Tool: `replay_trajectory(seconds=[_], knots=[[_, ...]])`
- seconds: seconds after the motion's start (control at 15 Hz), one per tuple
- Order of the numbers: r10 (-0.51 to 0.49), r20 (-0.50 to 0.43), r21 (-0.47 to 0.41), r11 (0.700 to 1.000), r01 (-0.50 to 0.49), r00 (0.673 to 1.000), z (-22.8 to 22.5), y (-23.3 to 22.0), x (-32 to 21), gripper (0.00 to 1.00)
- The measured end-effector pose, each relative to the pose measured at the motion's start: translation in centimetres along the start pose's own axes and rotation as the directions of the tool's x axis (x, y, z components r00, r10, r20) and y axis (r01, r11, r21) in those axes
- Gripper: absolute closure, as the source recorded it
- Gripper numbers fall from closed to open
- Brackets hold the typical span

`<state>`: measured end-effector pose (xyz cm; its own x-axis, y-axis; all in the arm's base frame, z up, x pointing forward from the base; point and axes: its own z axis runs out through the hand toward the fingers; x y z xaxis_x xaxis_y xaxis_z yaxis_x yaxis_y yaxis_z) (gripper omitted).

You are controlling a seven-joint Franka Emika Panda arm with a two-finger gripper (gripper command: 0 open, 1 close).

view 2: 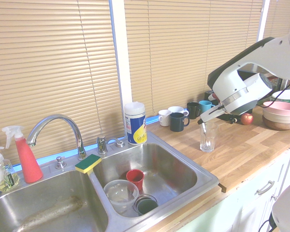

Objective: Put the spoon into the sink

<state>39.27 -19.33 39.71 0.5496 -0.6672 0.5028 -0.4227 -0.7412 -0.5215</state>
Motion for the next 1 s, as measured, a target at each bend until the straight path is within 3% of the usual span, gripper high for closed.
replay_trajectory(seconds=[1.0], knots=[[0.006, -0.030, 0.011, 1.000, -0.005, 1.000, -1.6, 0.2, 1.1, 1.00]])
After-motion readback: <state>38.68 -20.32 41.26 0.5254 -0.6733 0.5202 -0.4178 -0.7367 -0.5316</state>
